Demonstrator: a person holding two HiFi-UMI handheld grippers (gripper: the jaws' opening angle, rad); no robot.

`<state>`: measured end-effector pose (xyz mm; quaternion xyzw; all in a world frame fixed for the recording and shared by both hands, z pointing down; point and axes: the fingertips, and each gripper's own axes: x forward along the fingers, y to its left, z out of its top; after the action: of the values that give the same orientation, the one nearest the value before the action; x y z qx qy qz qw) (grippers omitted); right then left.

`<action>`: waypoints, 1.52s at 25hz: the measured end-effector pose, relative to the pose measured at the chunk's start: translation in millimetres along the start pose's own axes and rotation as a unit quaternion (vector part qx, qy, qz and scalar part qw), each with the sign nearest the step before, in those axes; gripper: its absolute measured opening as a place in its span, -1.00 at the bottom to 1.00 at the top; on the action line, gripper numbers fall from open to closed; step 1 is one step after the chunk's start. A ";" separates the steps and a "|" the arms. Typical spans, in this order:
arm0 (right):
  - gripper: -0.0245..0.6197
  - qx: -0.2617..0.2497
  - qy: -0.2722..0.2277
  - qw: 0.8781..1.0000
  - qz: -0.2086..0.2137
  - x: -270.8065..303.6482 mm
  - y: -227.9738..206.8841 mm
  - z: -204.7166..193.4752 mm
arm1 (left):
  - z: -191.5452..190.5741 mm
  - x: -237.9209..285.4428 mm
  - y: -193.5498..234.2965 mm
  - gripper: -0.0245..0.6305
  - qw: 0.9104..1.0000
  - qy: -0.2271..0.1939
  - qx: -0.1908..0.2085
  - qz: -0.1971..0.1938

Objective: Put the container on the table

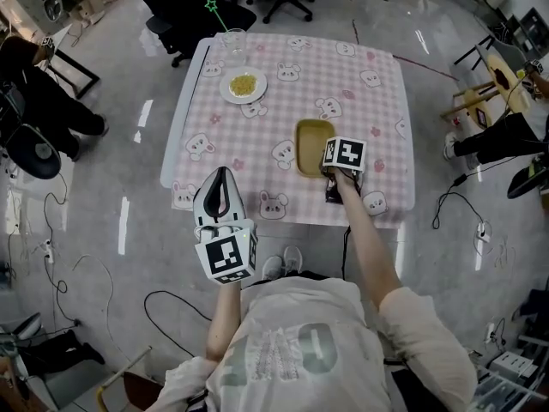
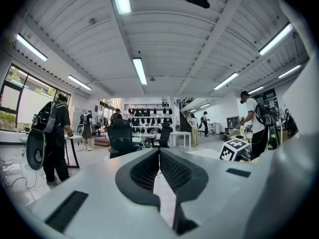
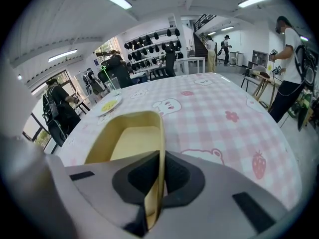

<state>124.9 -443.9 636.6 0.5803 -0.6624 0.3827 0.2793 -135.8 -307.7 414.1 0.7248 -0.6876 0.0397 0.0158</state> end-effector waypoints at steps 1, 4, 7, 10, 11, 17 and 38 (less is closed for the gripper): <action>-0.83 0.002 0.000 1.000 0.002 -0.3 0.0 -0.1 | 0.3 -0.2 -0.8 -0.84 1.000 0.000 0.000 0.000; -0.82 0.013 0.003 1.000 0.012 -0.5 -0.6 -0.5 | 0.8 0.4 -2.7 -0.84 1.000 0.001 -0.001 -0.002; -0.82 0.024 0.005 0.999 0.025 0.8 -1.1 0.0 | -1.0 1.7 -4.6 -0.84 1.000 0.003 -0.002 -0.004; -0.82 0.029 -0.001 0.999 0.034 1.2 -2.6 -0.3 | -1.6 1.2 -7.2 -0.84 1.000 0.004 -0.001 -0.007; -0.81 0.030 -0.002 0.999 0.036 1.1 -2.8 -0.6 | -1.4 1.3 -7.6 -0.84 1.000 0.004 -0.001 -0.008; -0.46 0.049 -0.009 0.996 0.080 -4.5 7.7 -2.1 | 0.3 2.1 -10.6 -0.84 1.000 0.004 0.000 -0.010; -0.57 -0.007 -0.098 0.994 0.051 -41.7 14.6 54.8 | 11.3 8.7 -14.8 -0.84 1.000 -0.012 0.003 -0.028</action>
<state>121.7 -465.8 569.8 0.5787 -0.7176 0.3333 0.1976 -120.2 -316.5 404.0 0.7442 -0.6671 0.0328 0.0065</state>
